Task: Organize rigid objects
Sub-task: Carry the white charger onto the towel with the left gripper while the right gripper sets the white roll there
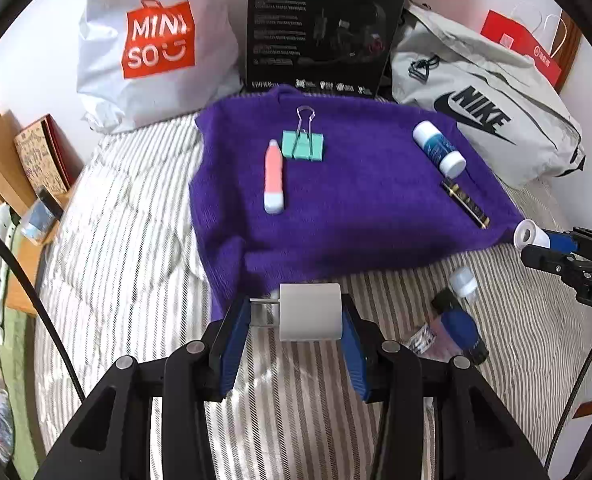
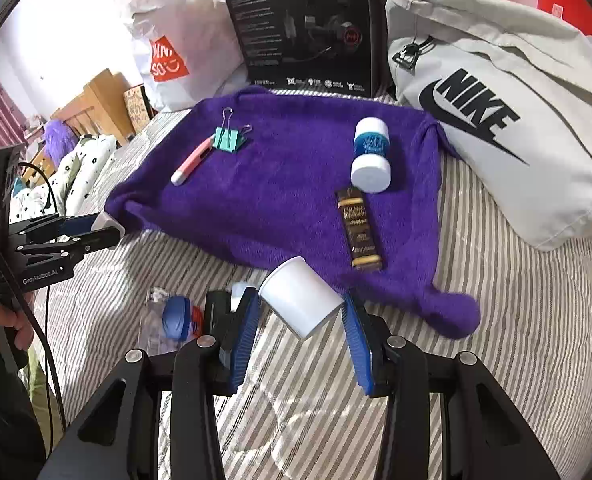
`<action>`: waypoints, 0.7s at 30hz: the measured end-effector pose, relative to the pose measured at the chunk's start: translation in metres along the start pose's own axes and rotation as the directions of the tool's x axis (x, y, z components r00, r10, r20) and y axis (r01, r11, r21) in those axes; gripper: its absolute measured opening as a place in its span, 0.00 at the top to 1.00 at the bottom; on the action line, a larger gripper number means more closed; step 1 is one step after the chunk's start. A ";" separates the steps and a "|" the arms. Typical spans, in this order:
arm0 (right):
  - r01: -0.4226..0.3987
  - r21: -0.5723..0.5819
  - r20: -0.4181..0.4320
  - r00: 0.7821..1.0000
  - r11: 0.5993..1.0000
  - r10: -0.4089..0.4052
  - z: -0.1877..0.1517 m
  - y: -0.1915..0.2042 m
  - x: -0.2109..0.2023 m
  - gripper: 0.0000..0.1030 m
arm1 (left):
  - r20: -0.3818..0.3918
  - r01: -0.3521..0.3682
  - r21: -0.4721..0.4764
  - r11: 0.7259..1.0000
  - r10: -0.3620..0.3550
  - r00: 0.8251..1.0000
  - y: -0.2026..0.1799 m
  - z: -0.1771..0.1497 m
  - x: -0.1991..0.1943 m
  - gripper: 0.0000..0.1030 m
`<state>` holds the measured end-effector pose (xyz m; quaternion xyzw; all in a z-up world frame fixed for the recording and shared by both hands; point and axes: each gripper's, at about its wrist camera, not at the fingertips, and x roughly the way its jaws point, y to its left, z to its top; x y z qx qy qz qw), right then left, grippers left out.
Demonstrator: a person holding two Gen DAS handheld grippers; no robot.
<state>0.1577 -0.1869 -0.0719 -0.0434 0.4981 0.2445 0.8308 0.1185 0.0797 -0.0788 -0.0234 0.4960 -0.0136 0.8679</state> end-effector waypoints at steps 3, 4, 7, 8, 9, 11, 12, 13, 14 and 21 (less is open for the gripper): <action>0.003 -0.001 0.006 1.000 1.000 -0.003 0.007 0.000 -0.001 0.59 | 0.012 0.001 0.002 1.000 -0.001 1.000 0.001 0.008 -0.003 0.59; 0.004 -0.001 0.007 1.000 1.000 -0.004 0.010 -0.001 -0.001 0.59 | 0.016 -0.002 0.003 1.000 0.002 1.000 0.001 0.010 -0.004 0.59; 0.007 -0.005 0.011 1.000 1.000 -0.007 0.017 -0.002 0.001 0.59 | 0.027 -0.003 0.005 1.000 0.002 1.000 0.002 0.020 -0.004 0.59; 0.008 -0.006 0.011 1.000 1.000 -0.008 0.020 -0.002 0.002 0.59 | 0.028 -0.006 0.006 1.000 0.006 1.000 0.003 0.024 -0.003 0.59; 0.010 -0.006 0.012 1.000 1.000 -0.010 0.023 -0.003 0.004 0.59 | 0.031 -0.008 0.008 1.000 0.007 0.999 0.003 0.027 -0.002 0.59; 0.012 -0.003 0.008 1.000 1.000 -0.012 0.029 -0.005 0.010 0.59 | 0.033 -0.006 0.008 1.000 0.005 0.999 0.003 0.032 0.000 0.59; 0.013 -0.002 0.007 1.000 1.000 -0.013 0.031 -0.006 0.012 0.59 | 0.033 -0.004 0.009 1.000 0.003 0.999 0.003 0.035 0.001 0.59; 0.013 0.000 0.003 1.000 1.000 -0.013 0.034 -0.007 0.016 0.59 | 0.033 -0.004 0.009 1.000 0.004 0.999 0.003 0.039 0.003 0.59; 0.014 0.002 -0.003 1.000 1.000 -0.014 0.038 -0.008 0.022 0.59 | 0.032 -0.003 0.010 1.000 0.003 0.999 0.003 0.042 0.006 0.59; 0.019 -0.007 -0.045 0.999 1.000 -0.019 0.054 -0.008 0.056 0.59 | 0.014 0.012 0.007 1.000 -0.012 1.000 0.006 0.058 0.027 0.59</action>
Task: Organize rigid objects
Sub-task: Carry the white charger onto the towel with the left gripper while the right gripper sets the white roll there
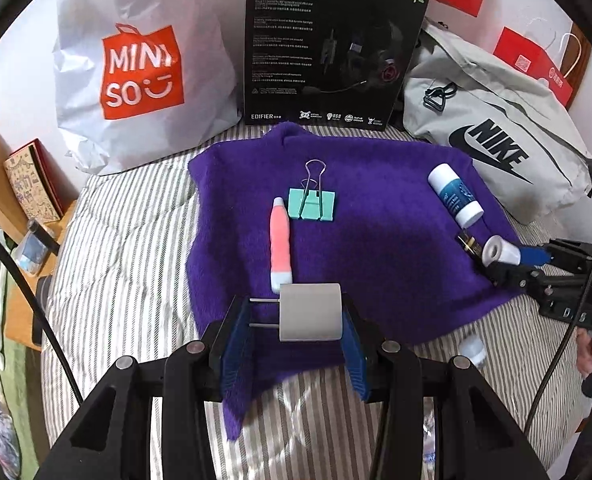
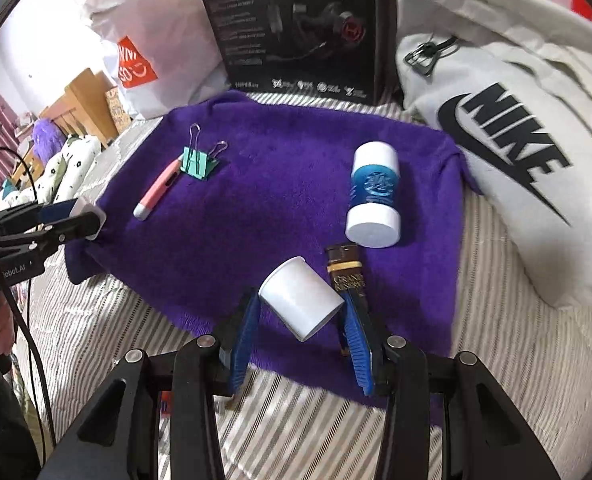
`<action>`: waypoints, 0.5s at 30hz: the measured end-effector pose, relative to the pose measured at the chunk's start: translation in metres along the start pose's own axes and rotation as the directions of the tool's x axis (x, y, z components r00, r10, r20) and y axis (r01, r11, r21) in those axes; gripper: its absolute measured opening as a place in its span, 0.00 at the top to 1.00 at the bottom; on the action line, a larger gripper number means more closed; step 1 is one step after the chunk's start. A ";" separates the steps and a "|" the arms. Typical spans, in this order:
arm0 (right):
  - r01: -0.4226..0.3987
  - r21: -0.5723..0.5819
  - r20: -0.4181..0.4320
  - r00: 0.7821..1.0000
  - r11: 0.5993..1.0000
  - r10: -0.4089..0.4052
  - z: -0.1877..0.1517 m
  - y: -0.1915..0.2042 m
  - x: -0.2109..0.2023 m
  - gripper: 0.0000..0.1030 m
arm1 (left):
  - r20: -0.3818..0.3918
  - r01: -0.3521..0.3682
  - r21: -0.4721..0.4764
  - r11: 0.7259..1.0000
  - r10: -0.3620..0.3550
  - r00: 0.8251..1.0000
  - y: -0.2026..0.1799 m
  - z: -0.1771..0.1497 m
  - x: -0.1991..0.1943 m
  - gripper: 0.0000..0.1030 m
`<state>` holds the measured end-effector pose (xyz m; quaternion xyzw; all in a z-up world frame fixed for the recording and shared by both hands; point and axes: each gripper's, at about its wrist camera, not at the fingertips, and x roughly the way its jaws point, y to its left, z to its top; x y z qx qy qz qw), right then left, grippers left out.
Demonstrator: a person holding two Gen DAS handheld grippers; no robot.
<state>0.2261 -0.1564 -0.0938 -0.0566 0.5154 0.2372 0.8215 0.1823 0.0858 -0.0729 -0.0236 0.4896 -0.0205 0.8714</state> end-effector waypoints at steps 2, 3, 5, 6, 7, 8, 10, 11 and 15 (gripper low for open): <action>0.000 -0.008 -0.011 1.000 1.000 0.000 0.003 0.002 0.008 0.59 | -0.008 0.005 0.002 1.000 -0.005 1.000 0.000 0.005 0.009 0.59; -0.002 -0.012 -0.017 1.000 1.000 0.002 0.003 0.002 0.011 0.59 | -0.012 0.009 0.001 1.000 -0.009 1.000 0.001 0.007 0.013 0.59; -0.004 -0.017 -0.030 1.000 1.000 0.004 0.005 0.003 0.018 0.59 | -0.019 0.015 0.002 1.000 -0.015 1.000 0.001 0.011 0.021 0.59; -0.005 -0.019 -0.035 0.999 1.000 0.004 0.006 0.004 0.021 0.59 | -0.022 0.018 0.002 1.000 -0.017 1.000 0.000 0.013 0.026 0.59; -0.005 -0.022 -0.040 0.999 1.000 0.004 0.006 0.004 0.024 0.59 | -0.026 0.022 0.002 1.000 -0.021 0.999 -0.001 0.015 0.030 0.59; -0.009 -0.028 -0.043 0.999 1.000 0.007 0.006 0.005 0.026 0.59 | -0.031 0.026 0.005 1.000 -0.025 0.999 -0.002 0.018 0.034 0.59; -0.008 -0.036 -0.049 0.999 0.999 0.006 0.007 0.007 0.031 0.59 | -0.039 0.026 0.015 1.000 -0.025 0.999 -0.006 0.022 0.043 0.59; -0.004 -0.041 -0.051 0.999 0.999 0.002 0.008 0.007 0.032 0.59 | -0.043 0.026 0.020 0.999 -0.025 0.999 -0.008 0.025 0.046 0.59; 0.012 -0.070 -0.052 0.999 0.997 -0.016 0.006 0.011 0.039 0.59 | -0.051 0.037 0.031 0.999 -0.036 0.998 -0.014 0.034 0.057 0.59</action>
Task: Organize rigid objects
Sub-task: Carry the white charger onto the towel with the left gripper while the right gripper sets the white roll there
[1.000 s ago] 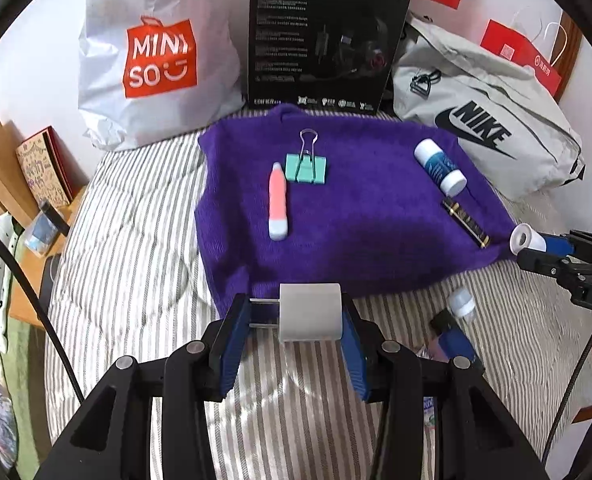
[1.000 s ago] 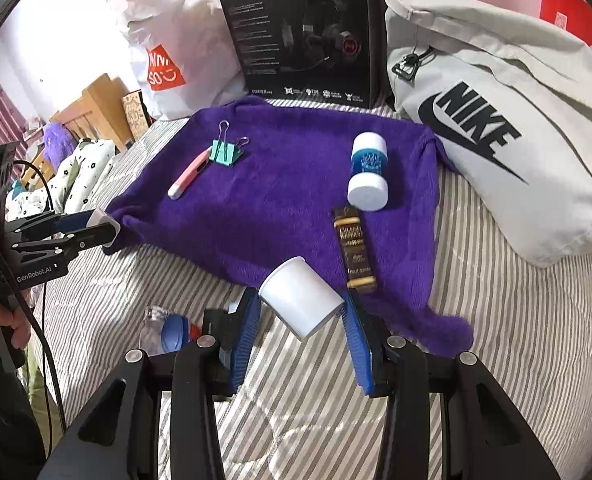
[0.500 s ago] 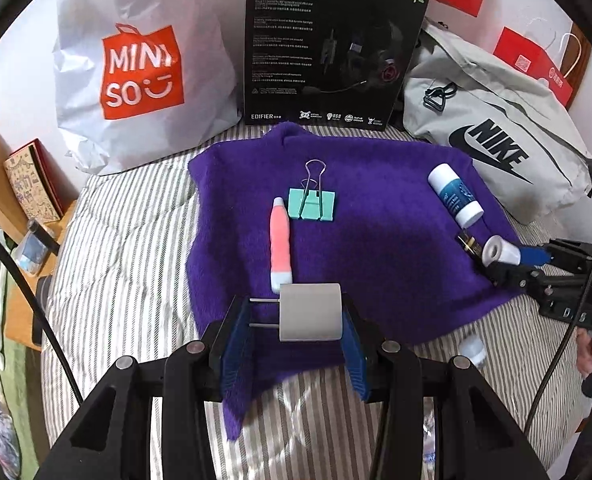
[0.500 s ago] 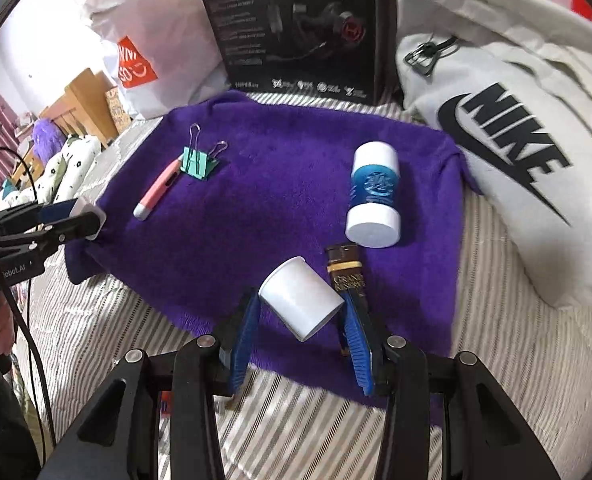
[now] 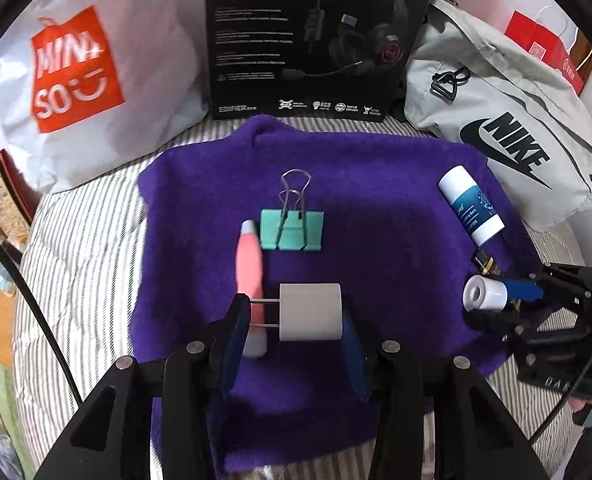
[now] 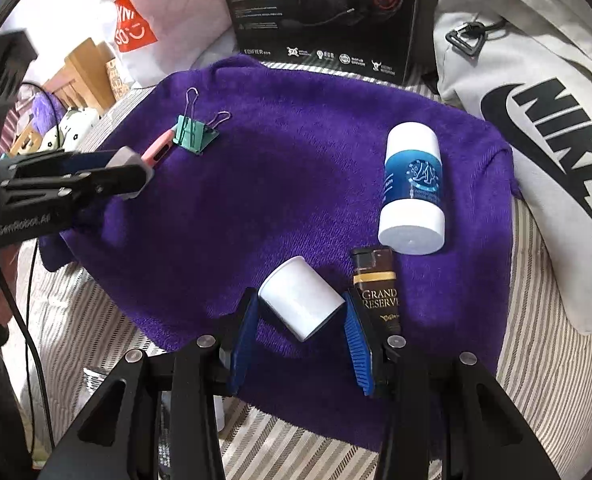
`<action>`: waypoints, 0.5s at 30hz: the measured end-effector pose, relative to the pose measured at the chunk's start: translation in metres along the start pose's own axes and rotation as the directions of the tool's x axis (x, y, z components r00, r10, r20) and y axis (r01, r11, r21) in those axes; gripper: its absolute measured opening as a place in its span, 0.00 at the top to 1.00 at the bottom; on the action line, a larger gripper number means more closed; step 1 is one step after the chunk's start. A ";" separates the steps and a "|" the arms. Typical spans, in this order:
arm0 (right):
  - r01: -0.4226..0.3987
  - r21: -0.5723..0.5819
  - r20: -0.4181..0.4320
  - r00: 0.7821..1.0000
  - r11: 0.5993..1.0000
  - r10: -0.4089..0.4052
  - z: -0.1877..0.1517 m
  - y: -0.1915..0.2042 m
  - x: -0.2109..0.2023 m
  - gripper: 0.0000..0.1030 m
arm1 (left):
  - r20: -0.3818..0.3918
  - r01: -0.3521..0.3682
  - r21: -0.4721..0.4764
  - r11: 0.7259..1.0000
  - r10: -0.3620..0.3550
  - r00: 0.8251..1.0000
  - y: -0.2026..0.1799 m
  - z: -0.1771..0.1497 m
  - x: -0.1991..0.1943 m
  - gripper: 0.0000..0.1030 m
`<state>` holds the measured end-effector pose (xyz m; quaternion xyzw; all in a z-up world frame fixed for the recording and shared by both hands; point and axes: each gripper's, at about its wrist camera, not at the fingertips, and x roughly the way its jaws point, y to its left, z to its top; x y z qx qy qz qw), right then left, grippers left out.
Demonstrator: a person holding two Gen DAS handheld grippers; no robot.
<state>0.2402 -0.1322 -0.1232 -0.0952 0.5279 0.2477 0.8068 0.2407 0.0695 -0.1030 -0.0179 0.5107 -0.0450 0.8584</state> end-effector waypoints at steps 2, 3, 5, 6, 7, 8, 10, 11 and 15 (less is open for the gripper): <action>-0.003 -0.003 0.003 1.000 1.000 0.003 0.000 0.000 0.001 0.59 | -0.004 0.000 0.011 1.000 0.000 1.000 -0.004 0.004 0.005 0.59; -0.006 -0.003 0.005 1.000 1.000 0.006 0.000 0.000 0.002 0.59 | -0.007 0.002 0.016 1.000 -0.002 1.000 -0.006 0.007 0.008 0.59; -0.008 -0.010 0.008 1.000 1.000 0.008 0.000 0.000 0.002 0.59 | -0.015 0.006 0.023 1.000 -0.006 1.000 -0.010 0.010 0.013 0.59; -0.005 -0.017 0.009 1.000 1.000 0.006 -0.001 0.000 0.002 0.59 | -0.018 0.006 0.030 1.000 -0.006 1.000 -0.013 0.012 0.017 0.59; 0.000 -0.027 0.010 1.000 1.000 0.001 -0.001 0.002 0.002 0.59 | -0.024 0.006 0.037 0.999 -0.006 1.000 -0.016 0.014 0.020 0.59; 0.005 -0.035 0.011 1.000 0.999 -0.004 -0.002 0.002 0.002 0.59 | -0.027 0.005 0.042 0.999 -0.004 1.000 -0.019 0.014 0.022 0.59; 0.005 -0.037 0.013 1.000 0.999 -0.004 -0.002 0.003 0.002 0.59 | -0.033 0.000 0.051 0.999 0.002 0.999 -0.023 0.016 0.027 0.59; 0.001 -0.036 0.012 1.000 0.999 0.000 -0.002 0.002 0.002 0.58 | -0.036 -0.005 0.055 0.998 0.007 0.999 -0.024 0.017 0.030 0.59; -0.008 -0.046 0.007 1.000 0.999 0.009 0.000 0.001 0.002 0.57 | -0.029 -0.024 0.082 0.996 0.026 0.999 -0.030 0.018 0.032 0.59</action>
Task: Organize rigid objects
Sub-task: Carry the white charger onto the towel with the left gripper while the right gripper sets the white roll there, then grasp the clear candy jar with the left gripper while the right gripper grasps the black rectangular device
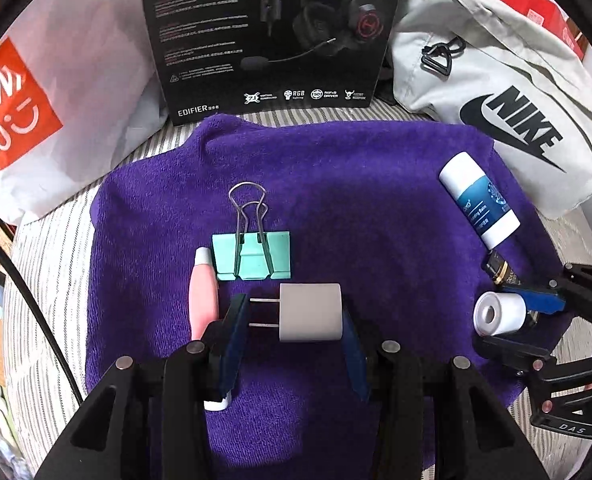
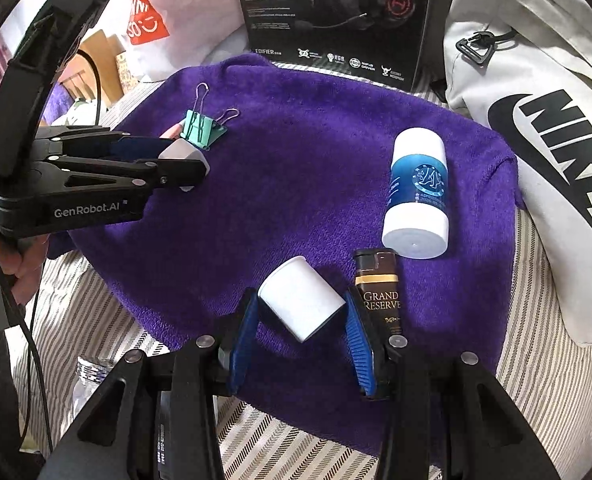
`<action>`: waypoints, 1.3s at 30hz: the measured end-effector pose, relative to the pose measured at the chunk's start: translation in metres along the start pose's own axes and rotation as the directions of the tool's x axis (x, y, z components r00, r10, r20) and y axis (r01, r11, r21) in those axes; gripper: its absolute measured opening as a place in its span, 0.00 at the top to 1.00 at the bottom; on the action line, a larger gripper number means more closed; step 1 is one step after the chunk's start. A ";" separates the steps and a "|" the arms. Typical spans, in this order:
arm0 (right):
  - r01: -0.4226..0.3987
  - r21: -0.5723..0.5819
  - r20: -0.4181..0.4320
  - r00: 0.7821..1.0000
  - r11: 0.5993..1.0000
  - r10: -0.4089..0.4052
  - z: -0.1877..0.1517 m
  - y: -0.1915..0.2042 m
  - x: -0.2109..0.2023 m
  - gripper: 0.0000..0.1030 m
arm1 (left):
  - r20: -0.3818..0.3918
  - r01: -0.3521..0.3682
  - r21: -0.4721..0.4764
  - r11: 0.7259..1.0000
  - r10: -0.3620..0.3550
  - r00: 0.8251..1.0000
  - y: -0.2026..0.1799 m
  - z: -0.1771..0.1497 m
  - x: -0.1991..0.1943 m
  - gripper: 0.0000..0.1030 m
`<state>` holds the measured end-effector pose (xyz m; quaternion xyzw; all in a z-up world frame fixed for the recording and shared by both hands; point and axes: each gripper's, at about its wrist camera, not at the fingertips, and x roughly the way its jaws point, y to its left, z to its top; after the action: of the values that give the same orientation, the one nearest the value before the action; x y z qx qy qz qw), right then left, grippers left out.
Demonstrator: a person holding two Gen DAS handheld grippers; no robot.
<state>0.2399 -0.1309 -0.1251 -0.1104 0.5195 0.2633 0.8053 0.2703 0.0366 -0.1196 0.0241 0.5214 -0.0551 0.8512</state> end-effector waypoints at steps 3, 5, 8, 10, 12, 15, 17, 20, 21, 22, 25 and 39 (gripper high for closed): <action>-0.003 -0.017 -0.005 1.000 1.000 0.003 0.000 0.000 0.000 0.56 | -0.004 -0.014 0.016 1.000 0.014 1.000 -0.002 0.001 0.001 0.59; -0.009 -0.022 -0.008 1.000 1.000 0.009 0.000 0.001 0.000 0.55 | -0.001 -0.024 0.026 0.999 0.024 1.000 -0.004 0.000 0.000 0.59; -0.015 -0.022 -0.014 1.000 1.000 0.014 -0.001 0.001 0.000 0.53 | -0.017 -0.041 0.041 0.998 0.042 0.999 -0.008 -0.002 0.003 0.58; -0.015 -0.017 -0.023 1.000 1.000 0.015 -0.001 0.000 -0.001 0.53 | -0.014 -0.045 0.043 0.998 0.046 0.999 -0.009 -0.002 0.003 0.57; -0.016 -0.003 -0.031 0.999 1.000 0.016 -0.002 -0.003 -0.003 0.51 | -0.022 -0.045 0.044 0.998 0.046 0.999 -0.009 -0.005 0.002 0.54; -0.020 0.018 -0.033 0.999 1.000 0.020 -0.004 -0.007 -0.009 0.50 | -0.034 -0.051 0.043 0.998 0.052 0.998 -0.011 -0.010 -0.001 0.51; -0.027 0.032 -0.023 0.999 0.999 0.028 -0.009 -0.010 -0.016 0.50 | -0.027 -0.061 0.042 0.997 0.062 0.998 -0.013 -0.014 -0.007 0.51; -0.012 0.059 -0.005 1.000 0.998 0.012 -0.017 -0.012 -0.030 0.49 | 0.000 -0.087 0.022 0.996 0.087 0.996 -0.013 -0.019 -0.024 0.51; -0.010 0.071 0.003 1.000 0.997 0.010 -0.020 -0.014 -0.035 0.49 | 0.005 -0.084 0.015 0.996 0.084 0.996 -0.014 -0.022 -0.033 0.49; -0.009 0.086 0.011 1.000 0.996 0.008 -0.024 -0.015 -0.042 0.49 | 0.008 -0.081 0.013 0.997 0.081 0.997 -0.015 -0.024 -0.040 0.45; -0.007 0.132 0.039 0.999 0.991 0.002 -0.042 -0.018 -0.063 0.48 | 0.044 -0.075 0.014 0.997 0.074 0.996 -0.021 -0.042 -0.070 0.38; -0.030 0.296 0.096 0.995 0.955 0.001 -0.143 -0.016 -0.118 0.38 | -0.039 0.089 -0.134 0.987 -0.095 0.995 -0.066 -0.147 -0.096 0.35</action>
<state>0.0992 -0.2458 -0.0838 0.0283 0.5153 0.1936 0.8344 0.0892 -0.0083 -0.1003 -0.0550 0.5437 -0.0592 0.8354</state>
